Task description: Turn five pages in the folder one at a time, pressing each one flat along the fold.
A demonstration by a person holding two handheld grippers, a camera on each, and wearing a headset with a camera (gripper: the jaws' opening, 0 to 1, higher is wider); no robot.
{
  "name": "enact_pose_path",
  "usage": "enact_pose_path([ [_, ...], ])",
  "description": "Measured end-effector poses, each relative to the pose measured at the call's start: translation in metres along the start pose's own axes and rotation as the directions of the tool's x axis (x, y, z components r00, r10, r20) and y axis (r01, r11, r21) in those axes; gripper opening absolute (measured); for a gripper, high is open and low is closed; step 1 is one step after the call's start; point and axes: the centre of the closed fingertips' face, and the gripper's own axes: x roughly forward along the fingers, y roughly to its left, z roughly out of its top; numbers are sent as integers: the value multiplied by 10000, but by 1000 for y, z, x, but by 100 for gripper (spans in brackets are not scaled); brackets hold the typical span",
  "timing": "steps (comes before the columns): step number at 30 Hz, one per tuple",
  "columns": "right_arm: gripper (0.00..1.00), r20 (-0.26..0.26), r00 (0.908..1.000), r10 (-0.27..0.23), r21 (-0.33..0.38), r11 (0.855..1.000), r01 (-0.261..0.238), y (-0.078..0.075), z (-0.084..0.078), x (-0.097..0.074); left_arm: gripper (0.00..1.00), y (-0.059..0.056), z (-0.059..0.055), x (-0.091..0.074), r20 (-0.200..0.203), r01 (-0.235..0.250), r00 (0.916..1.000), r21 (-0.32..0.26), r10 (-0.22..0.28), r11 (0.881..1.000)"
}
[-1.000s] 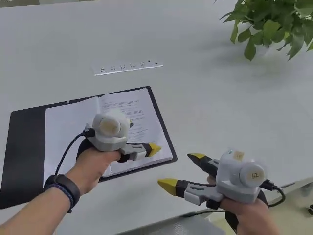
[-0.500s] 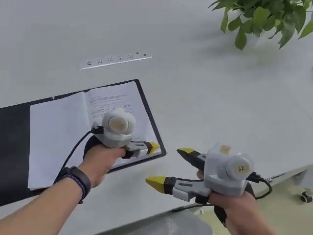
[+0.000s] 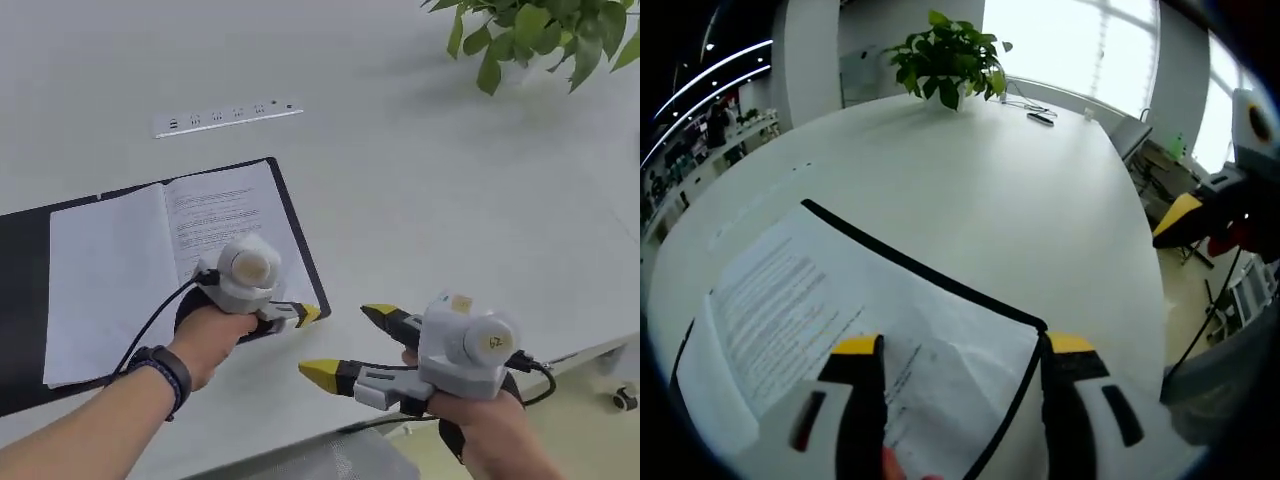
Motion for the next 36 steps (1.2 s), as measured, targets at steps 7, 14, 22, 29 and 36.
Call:
enact_pose_path([
  [7,73,-67,9999,80,53,10000,-79,-1,-2,4,57,2,-2,1,-61,45,10000,252,-43,9997],
  [14,72,-170,9998,126,-15,9999,-126,-6,-1,10,56,3,-2,0,64,118,9999,184,-119,9998],
  [22,70,-268,9994,197,-58,9998,-199,-20,4,22,56,3,-2,-2,214,331,9992,-73,-329,9994],
  [29,68,-366,9986,383,-8,9993,-384,-23,6,34,58,1,-1,-2,262,452,9987,-207,-446,9988],
  [36,68,-447,9972,603,-24,9982,-604,-24,9,48,55,4,-1,-5,396,515,9980,-564,-493,9971],
])
